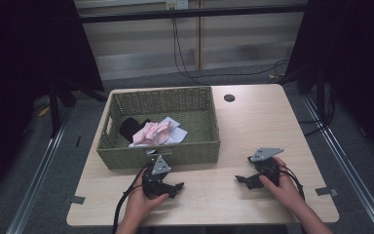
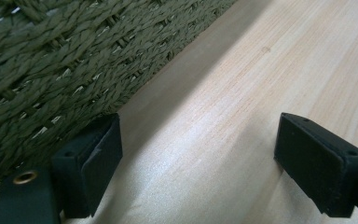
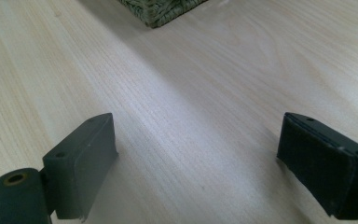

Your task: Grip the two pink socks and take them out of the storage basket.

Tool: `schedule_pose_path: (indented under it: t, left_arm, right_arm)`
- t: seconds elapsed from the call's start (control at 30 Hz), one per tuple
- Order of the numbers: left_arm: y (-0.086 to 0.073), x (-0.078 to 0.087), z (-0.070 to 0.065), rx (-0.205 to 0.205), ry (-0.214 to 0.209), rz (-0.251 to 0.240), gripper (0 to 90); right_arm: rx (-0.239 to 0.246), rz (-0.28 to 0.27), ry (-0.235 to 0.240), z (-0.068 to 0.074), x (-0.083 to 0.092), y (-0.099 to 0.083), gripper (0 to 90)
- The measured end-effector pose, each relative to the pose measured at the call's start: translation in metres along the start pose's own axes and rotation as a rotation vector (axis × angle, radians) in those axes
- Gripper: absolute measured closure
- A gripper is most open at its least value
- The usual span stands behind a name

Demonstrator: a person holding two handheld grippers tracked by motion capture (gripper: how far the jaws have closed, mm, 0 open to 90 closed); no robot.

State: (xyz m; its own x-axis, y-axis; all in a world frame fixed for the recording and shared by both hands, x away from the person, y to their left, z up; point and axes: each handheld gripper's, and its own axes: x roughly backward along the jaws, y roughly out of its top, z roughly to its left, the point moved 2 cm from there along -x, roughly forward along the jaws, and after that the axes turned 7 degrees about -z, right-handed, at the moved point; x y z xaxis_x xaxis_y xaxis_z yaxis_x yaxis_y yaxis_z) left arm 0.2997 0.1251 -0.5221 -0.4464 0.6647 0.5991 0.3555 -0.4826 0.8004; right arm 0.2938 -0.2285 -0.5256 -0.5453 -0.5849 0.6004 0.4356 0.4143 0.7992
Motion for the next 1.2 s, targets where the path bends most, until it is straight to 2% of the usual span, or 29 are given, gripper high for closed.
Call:
schedule_pose_path:
  t: [0.23,0.3,0.33,0.43,0.5,0.53,0.6,0.8,0.93,1.03,1.07,1.2]
  left_arm:
    - [0.000,0.001,-0.001,0.008,0.012,-0.002,15.4]
    - [0.000,0.002,-0.002,0.006,0.014,0.012,17.6]
    - [0.004,0.005,-0.003,-0.009,0.001,0.054,19.2]
    - [0.011,0.009,-0.004,-0.003,-0.008,0.079,21.3]
    - [0.017,0.015,-0.003,0.013,-0.052,0.089,21.5]
    - [0.021,0.022,-0.002,0.012,-0.063,0.124,21.4]
    - [0.022,0.025,-0.001,0.013,-0.069,0.128,21.5]
    - [0.033,0.034,0.007,0.050,-0.069,0.169,22.8]
    - [0.046,0.038,0.007,0.049,-0.122,0.225,23.0]
    - [0.053,0.041,0.009,0.047,-0.119,0.215,23.4]
    - [0.058,0.044,0.013,0.068,-0.122,0.212,23.9]
    - [0.065,0.048,0.017,0.062,-0.122,0.224,23.9]
  right_arm:
    - [0.002,0.000,0.001,0.000,0.000,0.000,10.7]
    - [0.002,0.000,0.001,0.000,0.000,0.000,10.7]
    - [0.002,0.000,0.001,0.000,0.000,0.000,10.7]
    - [0.001,0.001,0.000,0.000,0.000,0.000,10.7]
    - [0.001,0.001,0.000,0.000,0.000,0.000,10.7]
    - [0.000,0.001,0.000,0.000,0.000,0.000,10.7]
    - [-0.002,0.002,0.000,0.000,0.000,0.000,10.7]
    - [-0.002,0.001,0.002,0.000,0.000,0.000,10.7]
    - [-0.001,-0.001,0.004,-0.001,0.000,0.000,10.7]
    - [-0.004,0.002,0.003,0.000,0.000,0.000,10.6]
    - [-0.003,0.001,0.003,0.000,0.000,0.000,10.6]
    - [-0.003,0.001,0.003,0.000,0.000,0.000,10.7]
